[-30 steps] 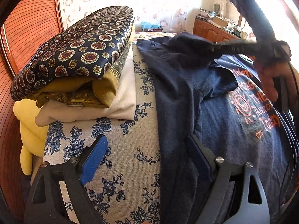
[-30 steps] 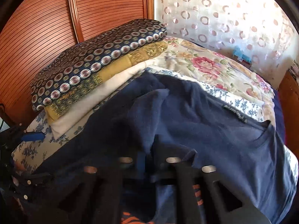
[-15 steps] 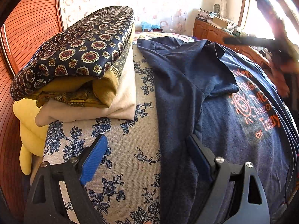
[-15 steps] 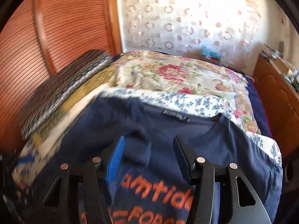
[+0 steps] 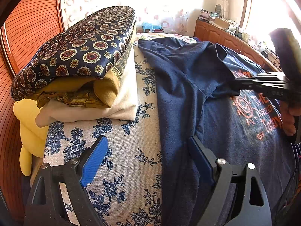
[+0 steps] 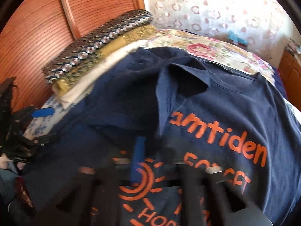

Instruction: Fold small clothes

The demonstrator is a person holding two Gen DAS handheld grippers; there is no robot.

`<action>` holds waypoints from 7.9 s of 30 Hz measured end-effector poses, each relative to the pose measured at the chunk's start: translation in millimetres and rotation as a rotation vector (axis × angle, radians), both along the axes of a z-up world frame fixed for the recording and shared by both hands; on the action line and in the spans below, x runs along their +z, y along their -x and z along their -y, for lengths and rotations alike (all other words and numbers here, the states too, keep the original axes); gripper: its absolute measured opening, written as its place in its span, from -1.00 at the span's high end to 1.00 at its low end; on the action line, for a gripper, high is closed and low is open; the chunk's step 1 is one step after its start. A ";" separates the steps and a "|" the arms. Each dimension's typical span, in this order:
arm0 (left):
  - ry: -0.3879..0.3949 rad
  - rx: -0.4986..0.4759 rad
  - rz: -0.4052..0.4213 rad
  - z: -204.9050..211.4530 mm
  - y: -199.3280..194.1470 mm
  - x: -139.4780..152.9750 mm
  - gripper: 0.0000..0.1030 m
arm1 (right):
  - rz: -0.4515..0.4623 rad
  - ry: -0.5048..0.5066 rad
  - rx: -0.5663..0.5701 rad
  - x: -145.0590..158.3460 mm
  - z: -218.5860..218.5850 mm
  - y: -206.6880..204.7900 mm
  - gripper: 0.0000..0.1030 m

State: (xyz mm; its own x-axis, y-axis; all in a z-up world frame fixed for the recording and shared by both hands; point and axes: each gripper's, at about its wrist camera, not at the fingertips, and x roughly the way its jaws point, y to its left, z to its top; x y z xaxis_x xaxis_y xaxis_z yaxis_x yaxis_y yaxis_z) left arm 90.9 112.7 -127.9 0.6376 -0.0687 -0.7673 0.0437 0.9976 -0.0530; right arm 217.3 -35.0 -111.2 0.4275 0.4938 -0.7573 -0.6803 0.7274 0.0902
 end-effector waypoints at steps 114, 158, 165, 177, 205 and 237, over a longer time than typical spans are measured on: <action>-0.068 -0.408 -0.015 181.0 -148.6 9.2 -0.80 | 0.193 0.060 -0.305 96.4 187.7 49.7 0.96; -0.024 -0.460 0.106 182.3 -134.3 39.5 -0.81 | 0.004 0.108 -0.553 44.7 280.3 -11.5 0.30; -0.025 -0.410 0.102 170.8 -139.6 38.7 -0.81 | 0.073 0.101 -0.484 69.5 264.3 -14.1 0.94; -0.015 -0.367 0.099 158.5 -143.7 37.3 -0.81 | 0.250 0.072 -0.296 125.9 179.9 -26.2 0.94; -0.050 -0.303 -0.008 148.5 -161.6 4.7 -0.81 | 0.020 0.087 -0.209 68.4 143.2 -10.7 0.19; -0.046 -0.212 0.084 116.0 -147.9 49.8 0.08 | 0.172 -0.009 -0.298 92.1 220.5 12.3 0.12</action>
